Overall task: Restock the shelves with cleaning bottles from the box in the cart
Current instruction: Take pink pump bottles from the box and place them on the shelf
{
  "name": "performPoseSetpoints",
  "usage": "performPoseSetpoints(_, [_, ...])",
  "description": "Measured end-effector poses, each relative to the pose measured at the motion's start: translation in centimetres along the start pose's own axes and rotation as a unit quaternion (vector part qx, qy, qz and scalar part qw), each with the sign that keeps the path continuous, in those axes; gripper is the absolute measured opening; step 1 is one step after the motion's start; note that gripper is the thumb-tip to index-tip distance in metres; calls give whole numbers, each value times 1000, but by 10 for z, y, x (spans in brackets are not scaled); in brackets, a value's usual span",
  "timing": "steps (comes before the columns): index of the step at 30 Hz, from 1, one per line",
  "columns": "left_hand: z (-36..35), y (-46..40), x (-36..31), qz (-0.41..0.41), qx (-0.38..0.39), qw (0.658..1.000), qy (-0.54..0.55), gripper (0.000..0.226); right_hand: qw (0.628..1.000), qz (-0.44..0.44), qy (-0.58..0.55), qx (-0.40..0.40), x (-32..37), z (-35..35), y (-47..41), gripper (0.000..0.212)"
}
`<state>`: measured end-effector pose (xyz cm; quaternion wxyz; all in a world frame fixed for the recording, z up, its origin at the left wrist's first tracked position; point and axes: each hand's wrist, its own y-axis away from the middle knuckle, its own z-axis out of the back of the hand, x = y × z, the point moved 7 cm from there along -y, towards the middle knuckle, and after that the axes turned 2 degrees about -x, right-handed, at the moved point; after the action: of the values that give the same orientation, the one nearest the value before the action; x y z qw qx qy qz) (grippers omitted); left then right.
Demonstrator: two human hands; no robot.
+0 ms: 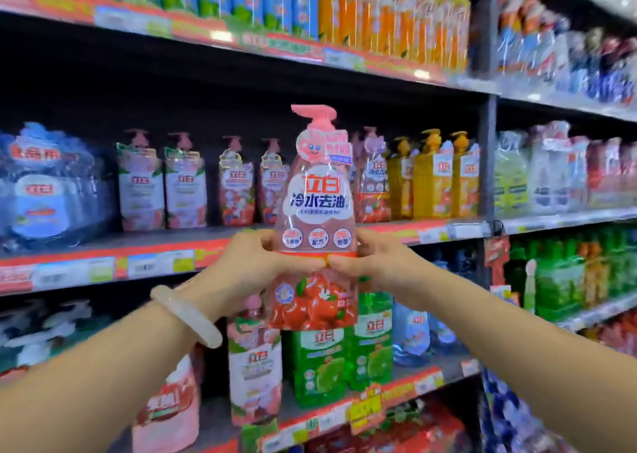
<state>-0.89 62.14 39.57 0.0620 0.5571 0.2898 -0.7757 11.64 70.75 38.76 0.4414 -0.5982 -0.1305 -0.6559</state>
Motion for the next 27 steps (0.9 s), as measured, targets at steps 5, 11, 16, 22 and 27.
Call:
performPoseSetpoints(5, [-13,-82,-31,-52,-12,999,-1,32,997,63,24,-33,26,52,-64,31])
performPoseSetpoints(11, [-11,-189,-36,-89,-48,995,-24,30,992,108,16,-62,26,95,-164,42])
performPoseSetpoints(16, [-16,-257,-10,-91,-69,990,-87,27,991,121,0,-60,-10,115,-234,41])
performPoseSetpoints(22, [-28,-308,36,-46,-46,993,-97,31,996,79,-4,-35,-62,131,-284,44])
performPoseSetpoints(27, [-33,-332,54,-13,-29,988,-151,38,995,95,33,-18,-80,146,-305,39])
